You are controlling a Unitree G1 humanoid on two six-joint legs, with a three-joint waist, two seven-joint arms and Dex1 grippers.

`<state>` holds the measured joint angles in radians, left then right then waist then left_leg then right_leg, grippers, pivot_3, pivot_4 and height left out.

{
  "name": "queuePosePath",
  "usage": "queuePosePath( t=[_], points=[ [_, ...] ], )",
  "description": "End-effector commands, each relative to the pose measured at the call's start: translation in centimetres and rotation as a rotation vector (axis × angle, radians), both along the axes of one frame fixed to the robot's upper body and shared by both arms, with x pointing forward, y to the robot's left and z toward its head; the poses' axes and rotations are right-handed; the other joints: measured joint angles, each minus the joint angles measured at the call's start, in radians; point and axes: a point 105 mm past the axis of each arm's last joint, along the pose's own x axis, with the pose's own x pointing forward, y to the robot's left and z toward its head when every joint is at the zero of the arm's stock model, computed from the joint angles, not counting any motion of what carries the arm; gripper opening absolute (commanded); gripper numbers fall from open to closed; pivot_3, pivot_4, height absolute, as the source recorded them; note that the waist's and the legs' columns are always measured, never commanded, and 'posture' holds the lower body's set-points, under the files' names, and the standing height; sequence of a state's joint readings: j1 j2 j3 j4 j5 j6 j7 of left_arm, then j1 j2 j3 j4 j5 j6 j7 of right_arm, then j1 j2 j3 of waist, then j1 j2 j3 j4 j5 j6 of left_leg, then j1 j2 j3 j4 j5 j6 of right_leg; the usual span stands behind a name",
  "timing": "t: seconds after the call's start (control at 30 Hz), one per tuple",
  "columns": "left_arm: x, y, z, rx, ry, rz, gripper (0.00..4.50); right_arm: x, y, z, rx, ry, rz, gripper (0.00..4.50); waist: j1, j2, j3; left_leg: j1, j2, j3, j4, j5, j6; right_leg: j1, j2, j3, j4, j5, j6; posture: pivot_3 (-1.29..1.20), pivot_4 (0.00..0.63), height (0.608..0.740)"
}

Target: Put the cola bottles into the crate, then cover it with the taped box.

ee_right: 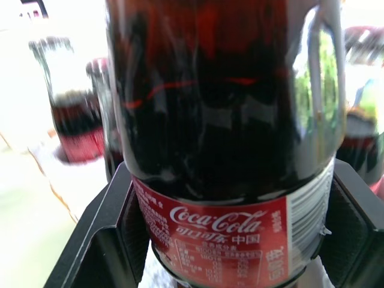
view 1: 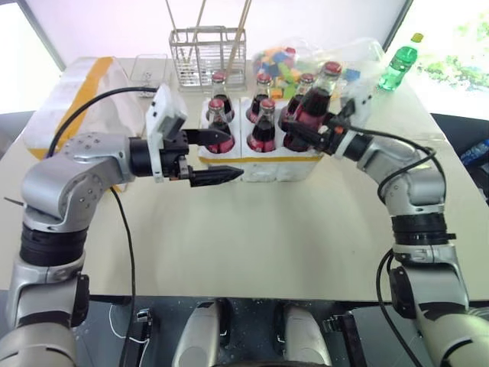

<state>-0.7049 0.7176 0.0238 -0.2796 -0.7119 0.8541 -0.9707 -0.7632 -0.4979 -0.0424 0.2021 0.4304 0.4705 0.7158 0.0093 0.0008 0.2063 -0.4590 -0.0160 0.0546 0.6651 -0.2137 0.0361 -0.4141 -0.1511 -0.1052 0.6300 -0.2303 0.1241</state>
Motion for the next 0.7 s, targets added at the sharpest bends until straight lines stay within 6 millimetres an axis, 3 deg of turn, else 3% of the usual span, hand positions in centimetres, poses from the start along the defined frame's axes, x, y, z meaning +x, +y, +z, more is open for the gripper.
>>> queuePosePath(
  t=[0.03,0.2,0.27,0.33,0.53,0.7],
  points=[
    [-0.6,0.4,1.1,-0.014,-0.047,0.009,4.5,-0.3,0.6,1.9,-0.014,-0.108,0.021,2.86,-0.001,0.0,0.0,0.0,0.0,0.0,0.0,0.0,0.0,0.0,0.0,0.0,0.0,0.0,0.0,0.0,0.15,0.736],
    [-0.5,0.4,1.0,-0.014,-0.044,0.017,4.5,1.8,1.2,-1.1,-0.096,-0.008,-0.029,2.86,-0.011,0.0,0.0,0.0,0.0,0.0,0.0,0.0,-0.001,0.0,0.0,0.0,0.0,0.0,0.0,0.0,0.15,0.736],
    [-0.4,0.5,1.0,-0.012,-0.044,0.023,4.5,2.4,1.2,-1.6,-0.084,0.042,-0.033,3.89,-0.022,-0.001,0.0,0.003,0.0,0.0,0.0,0.001,-0.001,0.002,0.0,0.0,0.0,0.0,0.0,0.0,0.15,0.736],
    [-0.4,0.6,1.0,-0.01,-0.042,0.031,4.5,2.6,1.1,-1.5,-0.086,0.047,-0.036,4.45,-0.023,-0.001,0.0,0.006,0.0,-0.001,0.0,0.0,-0.001,0.005,0.001,0.0,0.0,0.0,0.0,0.0,0.15,0.736],
    [-0.3,1.9,1.1,0.002,-0.055,0.103,4.5,1.8,1.4,0.6,-0.068,0.002,0.006,4.45,-0.023,-0.001,0.0,0.008,0.0,0.0,-0.001,0.0,-0.001,0.006,0.0,0.001,0.0,0.0,0.0,0.0,0.15,0.736],
    [-0.5,5.1,3.1,0.014,-0.059,0.298,4.5,-0.1,-0.1,5.2,-0.04,-0.087,0.029,4.45,-0.02,0.0,0.0,0.007,0.001,-0.001,-0.002,0.0,-0.001,0.005,0.0,0.001,0.0,0.0,0.0,0.0,0.15,0.736]
  ],
)
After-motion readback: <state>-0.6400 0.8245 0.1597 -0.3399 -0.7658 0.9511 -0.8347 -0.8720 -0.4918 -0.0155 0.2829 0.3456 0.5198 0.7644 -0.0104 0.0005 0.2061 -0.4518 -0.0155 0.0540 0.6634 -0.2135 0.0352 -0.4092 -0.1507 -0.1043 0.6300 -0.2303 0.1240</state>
